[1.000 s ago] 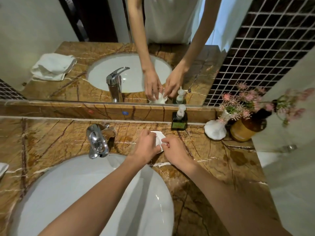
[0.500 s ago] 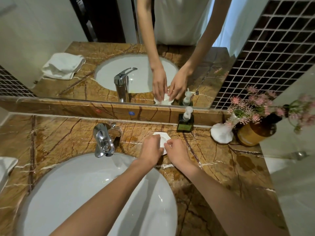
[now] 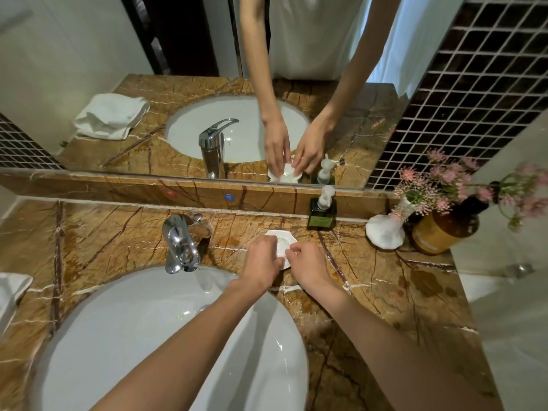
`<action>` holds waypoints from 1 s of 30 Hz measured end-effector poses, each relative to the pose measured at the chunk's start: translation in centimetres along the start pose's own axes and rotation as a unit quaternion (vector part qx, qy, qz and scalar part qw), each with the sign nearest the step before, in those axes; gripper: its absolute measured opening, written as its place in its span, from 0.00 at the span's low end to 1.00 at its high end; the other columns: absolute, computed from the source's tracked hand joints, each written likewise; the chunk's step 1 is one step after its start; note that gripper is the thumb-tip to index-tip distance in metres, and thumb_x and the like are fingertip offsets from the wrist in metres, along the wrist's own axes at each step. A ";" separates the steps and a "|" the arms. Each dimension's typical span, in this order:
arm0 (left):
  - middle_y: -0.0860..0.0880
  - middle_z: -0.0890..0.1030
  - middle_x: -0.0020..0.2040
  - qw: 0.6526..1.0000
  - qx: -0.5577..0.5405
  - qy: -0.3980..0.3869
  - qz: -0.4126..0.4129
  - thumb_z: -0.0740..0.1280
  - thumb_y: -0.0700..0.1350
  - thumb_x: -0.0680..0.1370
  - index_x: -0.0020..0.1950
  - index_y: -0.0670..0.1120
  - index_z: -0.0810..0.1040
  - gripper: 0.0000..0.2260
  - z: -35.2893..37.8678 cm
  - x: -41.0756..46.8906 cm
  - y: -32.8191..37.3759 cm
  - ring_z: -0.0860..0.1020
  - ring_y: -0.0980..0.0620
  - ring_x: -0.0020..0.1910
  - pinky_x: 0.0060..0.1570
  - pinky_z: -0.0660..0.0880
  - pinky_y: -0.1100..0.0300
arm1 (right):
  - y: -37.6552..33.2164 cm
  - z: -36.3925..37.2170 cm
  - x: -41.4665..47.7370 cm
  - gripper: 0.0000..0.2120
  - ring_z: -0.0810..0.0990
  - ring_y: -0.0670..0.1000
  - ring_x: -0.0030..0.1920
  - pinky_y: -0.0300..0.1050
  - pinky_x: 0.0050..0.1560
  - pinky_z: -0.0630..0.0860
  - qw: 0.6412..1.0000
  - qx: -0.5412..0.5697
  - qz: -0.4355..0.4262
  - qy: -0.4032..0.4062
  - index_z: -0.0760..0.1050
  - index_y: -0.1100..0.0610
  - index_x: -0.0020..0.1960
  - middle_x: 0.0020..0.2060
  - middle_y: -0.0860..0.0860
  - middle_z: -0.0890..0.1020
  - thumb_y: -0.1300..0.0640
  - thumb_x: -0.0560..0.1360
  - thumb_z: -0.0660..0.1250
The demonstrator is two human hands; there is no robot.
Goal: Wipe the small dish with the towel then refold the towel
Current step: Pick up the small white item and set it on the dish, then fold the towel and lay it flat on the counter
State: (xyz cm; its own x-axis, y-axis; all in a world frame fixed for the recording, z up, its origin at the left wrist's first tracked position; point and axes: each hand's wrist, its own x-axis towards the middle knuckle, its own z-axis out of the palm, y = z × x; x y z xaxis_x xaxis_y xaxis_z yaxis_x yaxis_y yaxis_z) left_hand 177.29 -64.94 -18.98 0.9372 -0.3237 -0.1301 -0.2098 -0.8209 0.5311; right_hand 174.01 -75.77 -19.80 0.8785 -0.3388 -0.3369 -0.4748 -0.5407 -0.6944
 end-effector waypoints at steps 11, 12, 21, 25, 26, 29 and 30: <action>0.43 0.73 0.67 0.996 0.017 0.016 0.084 0.61 0.46 0.78 0.67 0.41 0.72 0.19 -0.8 -3.3 -1.3 0.68 0.46 0.66 0.67 0.64 0.52 | 1.3 -1.2 -3.2 0.15 0.76 0.52 0.54 0.47 0.53 0.73 0.991 -0.087 -0.093 0.034 0.74 0.56 0.64 0.57 0.53 0.78 0.56 0.80 0.60; 0.43 0.73 0.67 0.995 0.030 0.015 0.094 0.61 0.46 0.78 0.67 0.42 0.72 0.19 -1.0 -3.8 -1.4 0.68 0.45 0.67 0.67 0.64 0.51 | 1.3 -1.4 -3.8 0.15 0.76 0.52 0.56 0.49 0.56 0.73 0.988 -0.107 -0.105 0.033 0.74 0.56 0.65 0.58 0.52 0.78 0.56 0.80 0.60; 0.43 0.71 0.68 0.979 0.125 0.001 0.158 0.61 0.51 0.76 0.66 0.46 0.71 0.20 -1.8 -9.9 -2.5 0.67 0.44 0.68 0.69 0.61 0.47 | 1.8 -2.2 -10.5 0.20 0.64 0.57 0.72 0.55 0.73 0.62 0.944 -0.270 -0.189 0.021 0.66 0.54 0.71 0.72 0.57 0.67 0.57 0.79 0.60; 0.43 0.64 0.74 0.982 0.137 -0.027 0.126 0.59 0.51 0.77 0.71 0.46 0.66 0.23 -2.1 -12.8 -3.1 0.60 0.44 0.73 0.71 0.59 0.48 | 2.2 -2.0 -13.4 0.23 0.59 0.58 0.75 0.55 0.74 0.57 0.929 -0.316 -0.191 0.016 0.62 0.55 0.74 0.76 0.58 0.61 0.54 0.80 0.58; 0.43 0.63 0.75 0.983 0.139 -0.030 0.119 0.59 0.51 0.77 0.72 0.46 0.65 0.23 -2.2 -13.5 -3.3 0.60 0.44 0.73 0.70 0.59 0.48 | 2.3 -1.9 -14.2 0.22 0.60 0.59 0.75 0.55 0.74 0.58 0.926 -0.323 -0.194 0.016 0.63 0.56 0.73 0.75 0.59 0.61 0.54 0.80 0.58; 0.42 0.61 0.76 0.983 0.153 -0.031 0.101 0.59 0.52 0.78 0.71 0.45 0.66 0.23 -2.4 -16.0 -3.4 0.60 0.43 0.73 0.70 0.59 0.49 | 3.1 -1.7 -16.3 0.22 0.63 0.60 0.72 0.55 0.72 0.61 0.916 -0.338 -0.213 0.009 0.66 0.56 0.71 0.72 0.60 0.65 0.55 0.78 0.61; 0.42 0.61 0.76 0.983 0.157 -0.031 0.093 0.59 0.52 0.78 0.72 0.45 0.65 0.24 -2.4 -17.0 -3.4 0.60 0.43 0.73 0.71 0.59 0.49 | 3.4 -1.6 -17.1 0.23 0.63 0.59 0.72 0.55 0.72 0.61 0.912 -0.346 -0.220 0.007 0.65 0.56 0.72 0.71 0.59 0.65 0.54 0.78 0.62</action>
State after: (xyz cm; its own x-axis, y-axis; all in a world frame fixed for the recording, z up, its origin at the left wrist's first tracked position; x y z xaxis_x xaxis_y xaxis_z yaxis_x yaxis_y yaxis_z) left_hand 162.78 -55.53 -16.54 0.8581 -0.5014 -0.1108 -0.4604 -0.8468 0.2664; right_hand 157.32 -73.05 -15.43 0.9936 0.0220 -0.1110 0.0003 -0.9814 -0.1922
